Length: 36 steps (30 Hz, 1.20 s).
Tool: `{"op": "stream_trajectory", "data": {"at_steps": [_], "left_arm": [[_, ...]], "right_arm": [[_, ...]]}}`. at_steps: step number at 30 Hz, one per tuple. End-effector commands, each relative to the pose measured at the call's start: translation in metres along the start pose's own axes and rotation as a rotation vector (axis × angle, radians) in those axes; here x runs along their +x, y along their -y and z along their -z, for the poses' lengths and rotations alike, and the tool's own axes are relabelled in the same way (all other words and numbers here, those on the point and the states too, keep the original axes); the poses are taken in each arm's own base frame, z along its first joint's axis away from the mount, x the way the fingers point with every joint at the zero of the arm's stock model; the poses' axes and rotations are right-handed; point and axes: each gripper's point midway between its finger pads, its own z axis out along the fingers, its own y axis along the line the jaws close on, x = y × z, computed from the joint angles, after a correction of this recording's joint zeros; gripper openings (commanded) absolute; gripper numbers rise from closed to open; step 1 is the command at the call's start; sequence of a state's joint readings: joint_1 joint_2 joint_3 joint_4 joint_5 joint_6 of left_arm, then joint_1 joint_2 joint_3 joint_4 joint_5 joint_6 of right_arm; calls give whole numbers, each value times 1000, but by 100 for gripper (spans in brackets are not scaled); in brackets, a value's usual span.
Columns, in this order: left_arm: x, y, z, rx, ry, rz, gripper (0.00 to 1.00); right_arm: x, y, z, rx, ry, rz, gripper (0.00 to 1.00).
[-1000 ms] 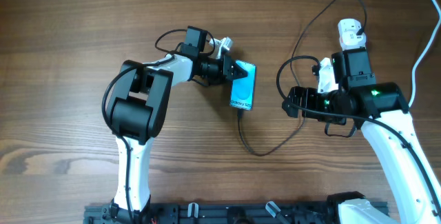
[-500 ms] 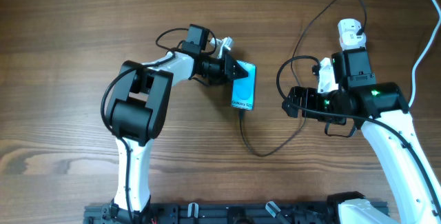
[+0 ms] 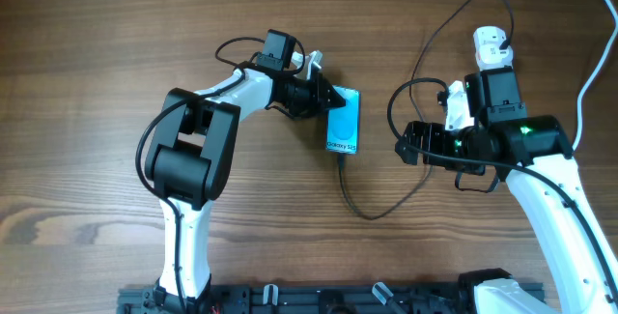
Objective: Plug charger to phone and switch on socket
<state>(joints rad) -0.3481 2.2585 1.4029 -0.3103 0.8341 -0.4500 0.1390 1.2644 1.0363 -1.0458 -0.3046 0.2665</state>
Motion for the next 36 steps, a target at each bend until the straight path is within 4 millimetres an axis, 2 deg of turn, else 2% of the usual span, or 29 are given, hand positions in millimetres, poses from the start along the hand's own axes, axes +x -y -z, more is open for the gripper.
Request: {"op": "stream_trajectory", "data": {"at_steps": [1, 11, 29, 30, 31, 32, 33, 35, 36], "left_arm": [[23, -119, -15, -387, 20, 155, 27], [31, -137, -7, -495, 13, 185, 29], [40, -140, -5, -510, -17, 208, 29], [42, -140, -4, -512, -21, 213, 42], [43, -141, -3, -516, -26, 220, 50], [44, -142, 1, -520, -31, 234, 51], [46, -142, 7, -524, -35, 250, 48], [43, -133, 27, -524, -26, 268, 42], [40, -123, 43, -525, -7, 273, 42]], "right_arm": [[-1, 5, -3, 22, -1, -4, 99], [0, 6, -5, 22, -1, -4, 100], [-2, 6, -6, 20, 5, -4, 100], [-3, 5, -6, 19, 10, -25, 100], [-4, 5, -6, 18, 14, -35, 100], [-5, 5, -6, 17, 17, -50, 100], [-6, 5, -6, 15, 21, -50, 100], [-8, 4, -6, 12, 29, -47, 100], [-9, 4, -6, 12, 32, -47, 100]]}}
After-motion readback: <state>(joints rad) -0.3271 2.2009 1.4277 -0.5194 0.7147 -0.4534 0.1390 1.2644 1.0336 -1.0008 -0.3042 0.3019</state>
